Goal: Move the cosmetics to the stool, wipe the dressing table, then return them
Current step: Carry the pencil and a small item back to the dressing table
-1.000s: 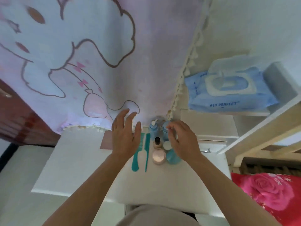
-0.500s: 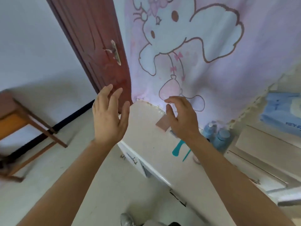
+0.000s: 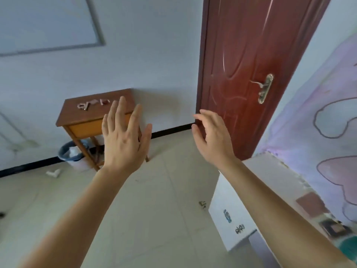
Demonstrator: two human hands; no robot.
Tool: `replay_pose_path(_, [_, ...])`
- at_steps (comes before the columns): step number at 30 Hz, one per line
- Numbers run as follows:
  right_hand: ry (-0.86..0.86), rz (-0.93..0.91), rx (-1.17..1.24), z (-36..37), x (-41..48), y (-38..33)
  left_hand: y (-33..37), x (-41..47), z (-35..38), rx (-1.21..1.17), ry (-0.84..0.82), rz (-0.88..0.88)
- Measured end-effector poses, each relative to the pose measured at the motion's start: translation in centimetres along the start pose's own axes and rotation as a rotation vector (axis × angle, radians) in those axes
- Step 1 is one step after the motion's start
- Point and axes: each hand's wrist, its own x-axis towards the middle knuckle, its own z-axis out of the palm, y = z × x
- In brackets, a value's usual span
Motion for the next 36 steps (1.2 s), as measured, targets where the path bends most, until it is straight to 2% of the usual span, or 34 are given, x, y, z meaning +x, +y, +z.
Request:
replay_pose_path(5, [-0.105, -0.107, 0.095, 9.7, 4.5, -5.4, -10.7, -0.2, -0.9, 0.112, 0.025, -0.142])
replay_pose_path(12, [-0.228, -0.193, 0.203, 23.1, 10.1, -9.8, -22.2, 0.0, 1.2, 0.203, -0.029, -0.308])
replay_pose_path(25, [-0.258, -0.242, 0.275, 47.9, 30.9, -12.4, -44.5, 16.1, 10.3, 0.306, -0.110, -0.407])
replay_pose_path(32, [-0.288, -0.310, 0.252, 59.7, 37.9, -16.7, -57.0, 20.5, 13.5, 0.307, -0.143, -0.484])
replay_pose_path(36, [-0.345, -0.272, 0.163, 66.3, 41.4, -18.1, -65.5, 24.1, 16.9, 0.253, -0.185, -0.461])
